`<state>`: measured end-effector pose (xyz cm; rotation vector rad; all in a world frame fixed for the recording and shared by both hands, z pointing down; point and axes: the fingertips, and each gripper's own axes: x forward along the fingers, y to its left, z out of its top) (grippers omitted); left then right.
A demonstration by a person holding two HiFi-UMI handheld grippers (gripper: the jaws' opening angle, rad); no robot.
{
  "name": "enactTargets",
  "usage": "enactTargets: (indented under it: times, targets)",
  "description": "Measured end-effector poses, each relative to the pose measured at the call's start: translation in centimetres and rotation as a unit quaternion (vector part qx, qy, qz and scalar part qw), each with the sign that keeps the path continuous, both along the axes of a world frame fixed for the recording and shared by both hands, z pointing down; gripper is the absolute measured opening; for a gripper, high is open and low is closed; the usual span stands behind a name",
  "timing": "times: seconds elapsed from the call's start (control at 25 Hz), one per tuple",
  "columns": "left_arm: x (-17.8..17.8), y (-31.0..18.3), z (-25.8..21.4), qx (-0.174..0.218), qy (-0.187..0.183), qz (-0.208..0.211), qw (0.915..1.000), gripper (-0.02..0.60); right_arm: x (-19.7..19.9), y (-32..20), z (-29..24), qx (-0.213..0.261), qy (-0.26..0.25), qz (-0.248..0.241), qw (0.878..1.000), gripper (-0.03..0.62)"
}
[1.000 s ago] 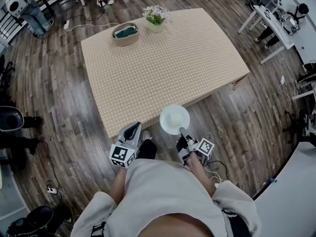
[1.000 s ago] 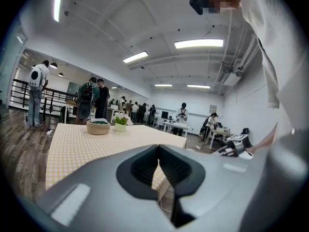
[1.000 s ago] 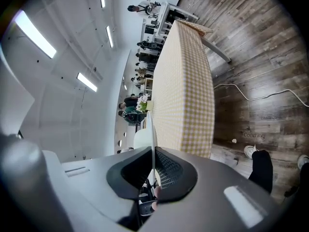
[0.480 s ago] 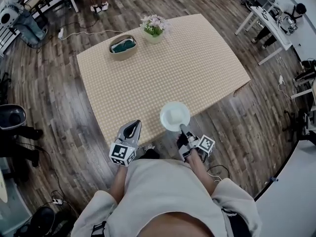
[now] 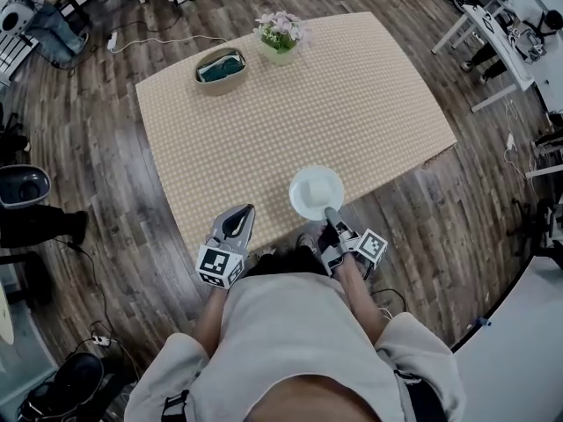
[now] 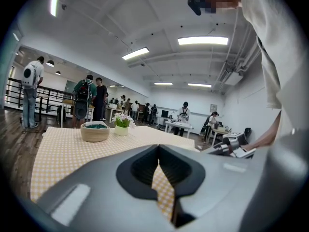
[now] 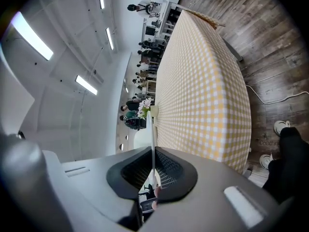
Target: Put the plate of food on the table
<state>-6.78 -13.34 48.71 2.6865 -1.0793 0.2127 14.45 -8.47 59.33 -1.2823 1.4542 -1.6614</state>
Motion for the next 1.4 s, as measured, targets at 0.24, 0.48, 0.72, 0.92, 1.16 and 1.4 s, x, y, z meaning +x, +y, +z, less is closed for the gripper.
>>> enactTargets:
  times: [0.24, 0.48, 0.72, 0.92, 1.16, 1.4]
  targets:
    - [0.6, 0.9, 0.6, -0.001, -0.001, -0.033, 0.9995, 0.011, 0.1, -0.2, 0.7, 0.000, -0.003, -0.035, 0.999, 0.012]
    - [3.8, -1.2, -0.4, -0.003, -0.008, -0.061, 0.9981, 0.011, 3.7, -3.1, 0.2, -0.008, -0.003, -0.070, 0.998, 0.012]
    - [4.2, -0.8, 1.0, -0.020, -0.018, -0.085, 0.9960, 0.011, 5.1, -2.8, 1.0, -0.017, -0.012, -0.078, 0.997, 0.012]
    - [3.5, 0.4, 3.0, -0.039, -0.025, -0.088, 0.9950, 0.011, 4.6, -0.9, 2.8, -0.027, -0.022, -0.075, 0.997, 0.013]
    - [2.8, 0.3, 5.1, -0.041, -0.043, -0.103, 0.9929, 0.011, 4.6, 0.9, 4.4, -0.034, -0.036, -0.058, 0.997, 0.013]
    - [3.1, -0.9, 6.6, -0.036, -0.048, -0.103, 0.9928, 0.011, 5.0, 1.5, 6.0, -0.045, -0.031, -0.063, 0.997, 0.014]
